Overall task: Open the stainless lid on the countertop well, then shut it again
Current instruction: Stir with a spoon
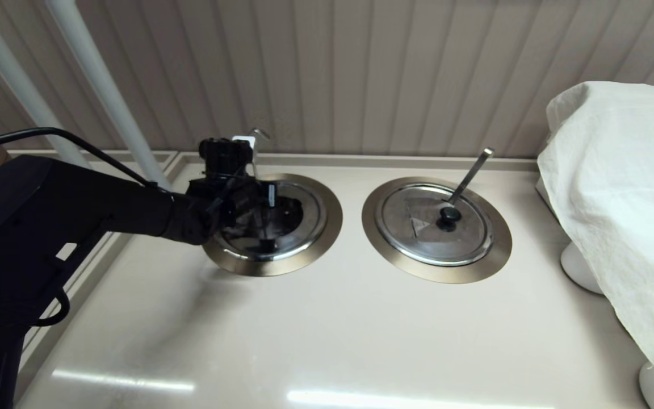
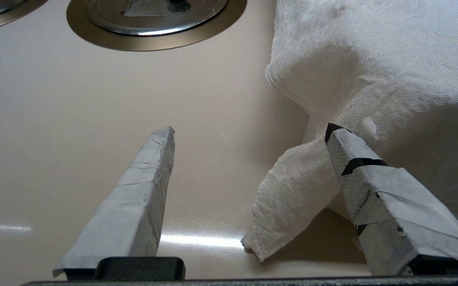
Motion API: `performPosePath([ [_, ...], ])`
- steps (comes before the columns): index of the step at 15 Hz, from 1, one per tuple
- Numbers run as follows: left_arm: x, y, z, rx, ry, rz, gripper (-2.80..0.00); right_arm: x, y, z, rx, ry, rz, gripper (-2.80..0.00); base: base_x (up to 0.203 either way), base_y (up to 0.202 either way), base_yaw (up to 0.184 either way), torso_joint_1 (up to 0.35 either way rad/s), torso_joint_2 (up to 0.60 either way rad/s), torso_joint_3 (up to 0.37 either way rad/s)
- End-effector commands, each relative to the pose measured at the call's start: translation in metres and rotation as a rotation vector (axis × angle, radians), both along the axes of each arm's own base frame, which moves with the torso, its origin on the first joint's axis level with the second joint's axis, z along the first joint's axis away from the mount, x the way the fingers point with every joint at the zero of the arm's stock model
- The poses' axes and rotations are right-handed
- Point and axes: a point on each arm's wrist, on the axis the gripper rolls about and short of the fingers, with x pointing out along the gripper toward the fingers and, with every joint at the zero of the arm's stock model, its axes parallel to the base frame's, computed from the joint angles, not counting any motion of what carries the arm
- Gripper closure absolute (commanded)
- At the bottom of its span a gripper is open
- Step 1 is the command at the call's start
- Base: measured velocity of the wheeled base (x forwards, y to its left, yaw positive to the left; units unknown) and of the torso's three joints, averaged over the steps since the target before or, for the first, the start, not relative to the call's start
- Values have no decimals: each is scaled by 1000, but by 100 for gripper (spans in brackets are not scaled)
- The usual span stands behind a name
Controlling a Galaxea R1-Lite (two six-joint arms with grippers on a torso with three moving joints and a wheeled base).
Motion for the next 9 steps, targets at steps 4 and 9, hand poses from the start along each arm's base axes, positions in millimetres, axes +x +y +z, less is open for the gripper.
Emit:
performPosePath([
  [4, 10, -32, -11, -98, -79, 4, 0, 0, 0, 0, 0, 2, 1, -280, 0, 0, 0, 0, 0, 0],
  [9, -11, -35, -1, -125, -12, -59, 0, 0, 0, 0, 0, 0, 0, -280, 0, 0, 0, 0, 0, 0],
])
